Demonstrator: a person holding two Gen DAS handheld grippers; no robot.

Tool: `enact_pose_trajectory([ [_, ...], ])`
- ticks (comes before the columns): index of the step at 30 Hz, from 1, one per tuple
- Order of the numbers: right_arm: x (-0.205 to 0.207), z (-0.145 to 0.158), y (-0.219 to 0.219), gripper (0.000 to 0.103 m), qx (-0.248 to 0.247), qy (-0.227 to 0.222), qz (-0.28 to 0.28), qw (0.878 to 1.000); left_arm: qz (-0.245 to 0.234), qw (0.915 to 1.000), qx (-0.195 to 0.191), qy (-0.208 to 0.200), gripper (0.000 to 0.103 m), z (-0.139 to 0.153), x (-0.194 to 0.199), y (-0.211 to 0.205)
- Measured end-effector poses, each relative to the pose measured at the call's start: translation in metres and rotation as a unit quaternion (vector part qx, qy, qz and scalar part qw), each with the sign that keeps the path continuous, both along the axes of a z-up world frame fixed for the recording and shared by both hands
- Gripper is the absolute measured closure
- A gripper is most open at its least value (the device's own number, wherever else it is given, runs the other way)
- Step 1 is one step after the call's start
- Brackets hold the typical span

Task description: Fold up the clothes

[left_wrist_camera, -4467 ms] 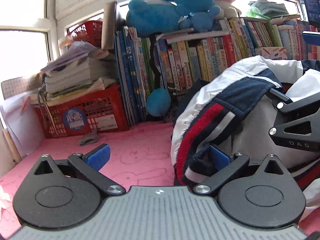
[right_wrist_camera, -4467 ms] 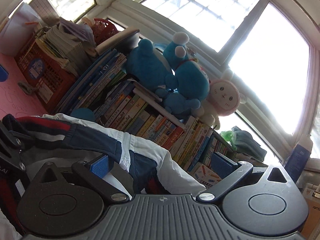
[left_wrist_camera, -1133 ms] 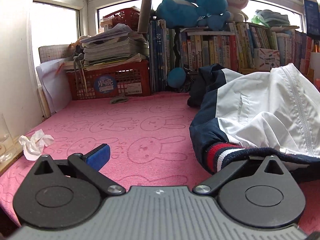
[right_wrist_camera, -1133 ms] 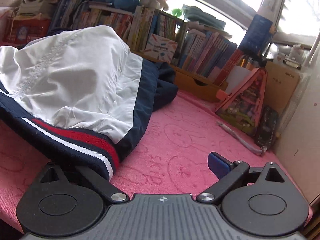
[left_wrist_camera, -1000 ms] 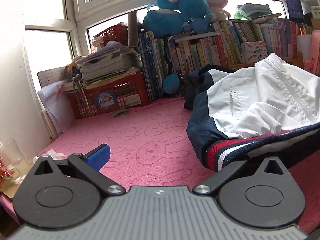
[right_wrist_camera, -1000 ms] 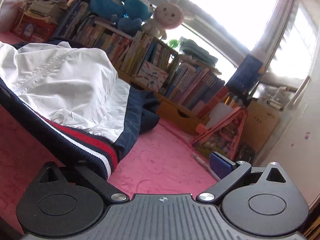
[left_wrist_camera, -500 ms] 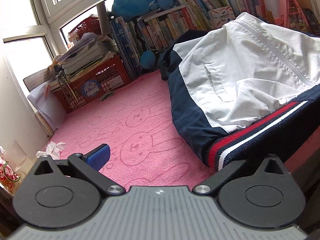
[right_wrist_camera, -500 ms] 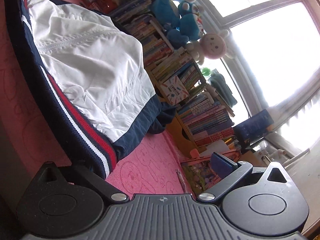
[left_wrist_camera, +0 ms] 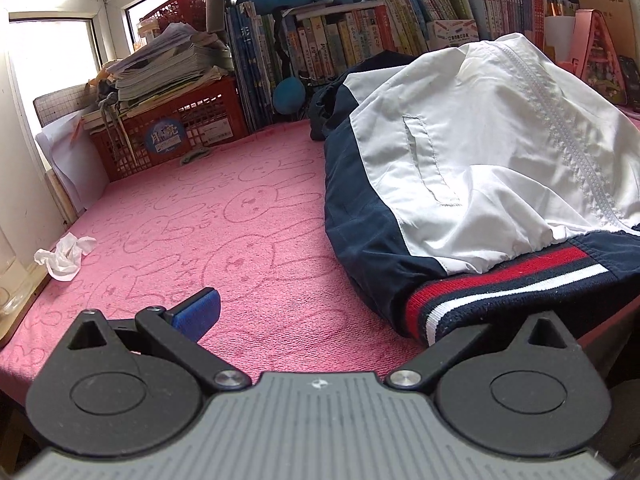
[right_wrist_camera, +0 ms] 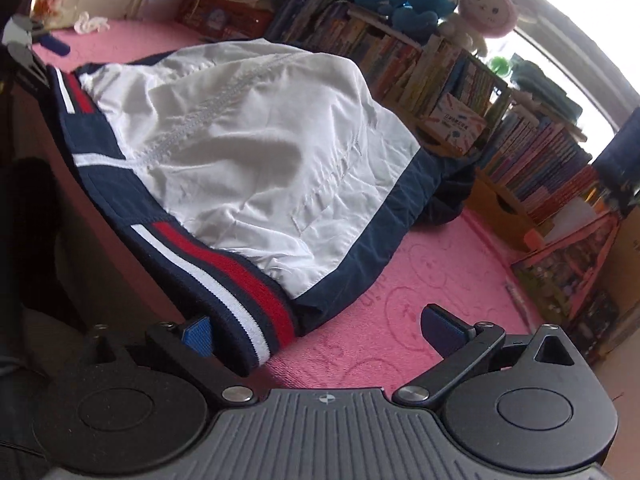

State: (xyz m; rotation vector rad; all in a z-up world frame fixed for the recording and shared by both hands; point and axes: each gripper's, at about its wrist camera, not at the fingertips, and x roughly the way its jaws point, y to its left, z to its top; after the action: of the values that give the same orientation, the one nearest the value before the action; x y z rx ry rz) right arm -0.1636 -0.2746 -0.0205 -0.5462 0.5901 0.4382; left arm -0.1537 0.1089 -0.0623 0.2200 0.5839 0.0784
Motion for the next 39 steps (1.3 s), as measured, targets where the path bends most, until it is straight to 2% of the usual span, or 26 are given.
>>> enact_pose_trajectory([
  [2,0.002,0.007,-0.016,0.000,0.053,0.049,0.020,0.997,-0.002,1.0000,0.003,-0.002,0.000,0.000,-0.001,-0.001],
  [5,0.007,0.011,-0.038,0.000,0.107,0.114,0.020,0.987,-0.001,1.0000,-0.008,-0.004,0.000,-0.001,-0.001,0.002],
  [8,0.019,0.027,-0.049,0.000,0.196,0.103,-0.004,0.975,0.005,0.9996,-0.029,-0.005,0.000,-0.002,0.000,0.005],
  [10,0.029,0.038,-0.051,0.000,0.266,0.079,-0.026,0.960,0.010,0.9992,-0.039,-0.008,0.000,-0.003,-0.001,0.006],
  [13,0.053,0.040,-0.017,0.000,0.314,0.038,-0.036,0.948,0.015,0.9986,-0.049,-0.011,0.000,-0.004,-0.002,0.007],
  [18,0.085,0.035,0.096,0.001,0.242,-0.050,-0.006,0.969,0.017,0.9986,-0.049,-0.013,0.000,-0.004,-0.002,0.006],
  [21,0.103,0.029,0.141,0.001,0.207,-0.061,-0.011,0.976,0.017,0.9979,-0.062,-0.011,0.000,-0.005,-0.002,0.009],
  [26,0.136,-0.008,0.167,0.000,0.154,-0.018,-0.042,0.987,0.018,0.9955,-0.093,-0.003,0.000,-0.005,-0.002,0.016],
  [28,0.143,-0.024,0.167,0.000,0.144,0.001,-0.057,0.988,0.010,0.9924,-0.123,0.010,0.000,-0.003,-0.002,0.023],
  [32,0.157,-0.035,0.164,0.000,0.149,0.059,-0.066,0.985,-0.030,0.9874,-0.151,0.037,0.000,0.004,-0.005,0.034],
  [35,0.163,-0.038,0.162,0.000,0.158,0.084,-0.064,0.982,-0.057,0.9797,-0.186,0.047,0.000,0.014,-0.012,0.038],
  [39,0.163,-0.037,0.159,0.000,0.163,0.089,-0.065,0.980,-0.105,0.9638,-0.244,0.025,0.000,0.039,-0.026,0.044],
])
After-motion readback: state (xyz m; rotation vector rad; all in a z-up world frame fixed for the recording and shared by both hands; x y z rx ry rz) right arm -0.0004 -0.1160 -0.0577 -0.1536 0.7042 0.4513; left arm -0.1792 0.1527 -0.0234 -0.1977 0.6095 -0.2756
